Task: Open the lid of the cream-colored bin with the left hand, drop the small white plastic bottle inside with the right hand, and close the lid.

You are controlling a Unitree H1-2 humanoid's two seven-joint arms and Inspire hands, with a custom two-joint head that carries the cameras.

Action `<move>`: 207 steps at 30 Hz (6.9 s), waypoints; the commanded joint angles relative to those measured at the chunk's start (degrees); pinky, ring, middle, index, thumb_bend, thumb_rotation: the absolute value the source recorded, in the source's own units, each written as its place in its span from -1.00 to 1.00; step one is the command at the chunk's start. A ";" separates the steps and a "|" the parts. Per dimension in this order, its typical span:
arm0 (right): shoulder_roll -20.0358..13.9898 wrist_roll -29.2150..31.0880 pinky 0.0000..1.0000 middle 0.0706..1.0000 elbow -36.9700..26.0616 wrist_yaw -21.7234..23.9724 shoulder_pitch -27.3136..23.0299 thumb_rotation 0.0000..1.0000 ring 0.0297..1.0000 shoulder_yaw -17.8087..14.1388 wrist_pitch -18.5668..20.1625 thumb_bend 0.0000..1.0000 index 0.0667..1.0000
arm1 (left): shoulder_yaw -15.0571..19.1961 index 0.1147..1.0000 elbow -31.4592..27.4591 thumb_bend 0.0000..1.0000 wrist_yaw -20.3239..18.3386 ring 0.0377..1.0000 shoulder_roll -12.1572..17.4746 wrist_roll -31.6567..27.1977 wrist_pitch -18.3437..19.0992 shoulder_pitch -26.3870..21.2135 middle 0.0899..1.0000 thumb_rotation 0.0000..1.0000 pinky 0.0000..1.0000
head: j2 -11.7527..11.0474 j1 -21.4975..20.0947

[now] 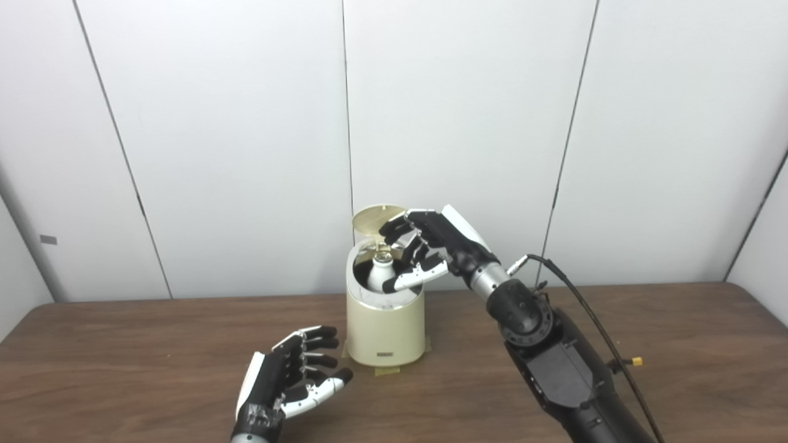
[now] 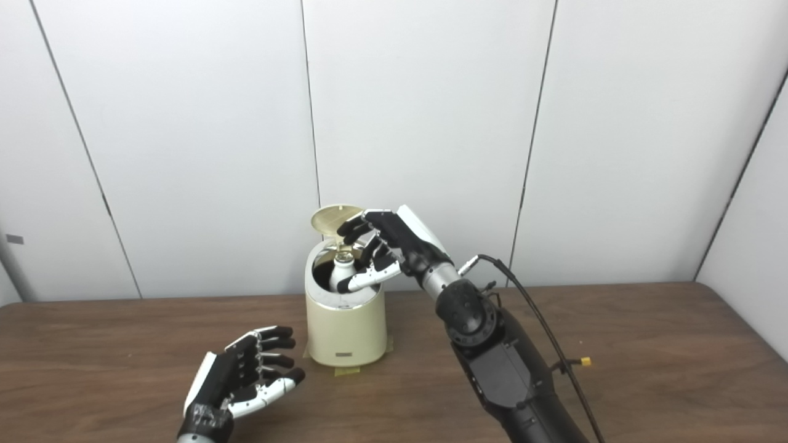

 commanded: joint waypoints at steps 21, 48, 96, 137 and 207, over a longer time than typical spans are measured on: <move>-4.82 10.75 -0.32 0.05 -21.76 1.78 14.72 -0.75 -0.19 -11.49 -1.55 0.65 0.16 | 0.07 0.36 -2.90 0.30 -0.02 0.19 0.56 0.02 -0.77 -1.52 0.33 -0.97 0.03 | 0.48 0.88; 2.83 20.79 -0.06 0.38 -16.98 -1.06 28.16 -0.52 0.16 -16.44 -9.74 0.67 0.44 | 0.42 0.38 -6.64 0.28 -0.12 0.24 1.39 0.03 0.53 0.18 0.35 -0.87 0.06 | 0.72 2.81; 3.93 22.56 -0.18 0.32 -17.96 -1.65 29.64 -0.68 0.05 -15.73 -9.50 0.56 0.40 | -13.08 0.75 9.67 0.82 -7.49 1.00 14.12 23.93 2.34 -36.43 0.87 -0.06 0.94 | 0.19 1.55; 4.87 21.16 -0.21 0.30 -20.35 -3.54 29.97 -0.69 0.03 -14.82 -6.35 0.58 0.38 | -14.47 0.51 -0.45 0.81 -17.21 1.00 16.84 24.63 -0.26 -30.90 0.64 -0.01 1.00 | 1.27 0.17; 4.89 21.22 -0.23 0.28 -21.93 -3.93 29.90 -0.66 0.00 -14.95 -5.29 0.56 0.38 | -11.05 0.41 -7.21 0.56 -11.68 0.83 15.81 30.11 -4.30 -20.22 0.54 -0.18 0.92 | 2.96 0.30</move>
